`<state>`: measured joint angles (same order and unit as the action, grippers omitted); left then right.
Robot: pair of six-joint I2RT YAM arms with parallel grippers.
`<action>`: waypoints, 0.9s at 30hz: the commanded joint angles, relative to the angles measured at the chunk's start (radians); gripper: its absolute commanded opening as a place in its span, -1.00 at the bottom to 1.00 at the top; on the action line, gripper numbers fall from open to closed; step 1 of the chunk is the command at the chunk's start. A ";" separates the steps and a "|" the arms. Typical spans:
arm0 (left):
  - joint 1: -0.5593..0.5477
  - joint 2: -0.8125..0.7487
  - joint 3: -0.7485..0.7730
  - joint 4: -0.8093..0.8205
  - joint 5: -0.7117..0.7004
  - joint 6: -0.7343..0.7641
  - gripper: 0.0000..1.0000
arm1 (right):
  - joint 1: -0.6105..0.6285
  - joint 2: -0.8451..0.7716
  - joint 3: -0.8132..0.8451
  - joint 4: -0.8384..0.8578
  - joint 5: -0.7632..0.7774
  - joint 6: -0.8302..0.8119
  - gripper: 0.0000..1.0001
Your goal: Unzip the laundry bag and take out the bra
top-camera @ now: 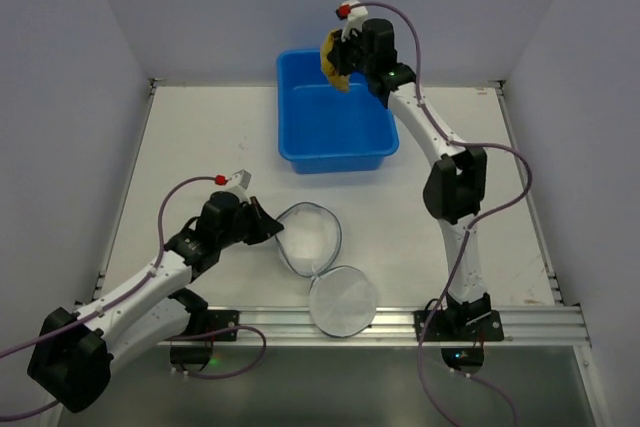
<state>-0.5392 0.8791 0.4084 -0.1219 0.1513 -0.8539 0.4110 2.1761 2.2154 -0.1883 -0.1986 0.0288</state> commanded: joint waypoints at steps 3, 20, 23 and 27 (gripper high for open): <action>-0.007 0.014 0.030 0.015 0.005 0.015 -1.00 | -0.005 0.174 0.144 -0.123 0.083 -0.101 -1.00; -0.005 0.015 0.035 0.007 -0.036 0.019 -1.00 | 0.191 -0.476 -0.532 -0.002 0.018 0.032 0.68; -0.007 -0.002 0.043 -0.024 -0.055 0.027 -1.00 | 0.291 -0.593 -0.762 0.042 0.013 0.121 0.67; -0.005 -0.028 0.066 -0.090 -0.120 0.042 -1.00 | 0.419 -0.725 -1.004 0.073 -0.007 0.239 0.64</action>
<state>-0.5392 0.8791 0.4168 -0.1623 0.1093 -0.8444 0.7864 1.4467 1.3525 -0.1253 -0.1982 0.1520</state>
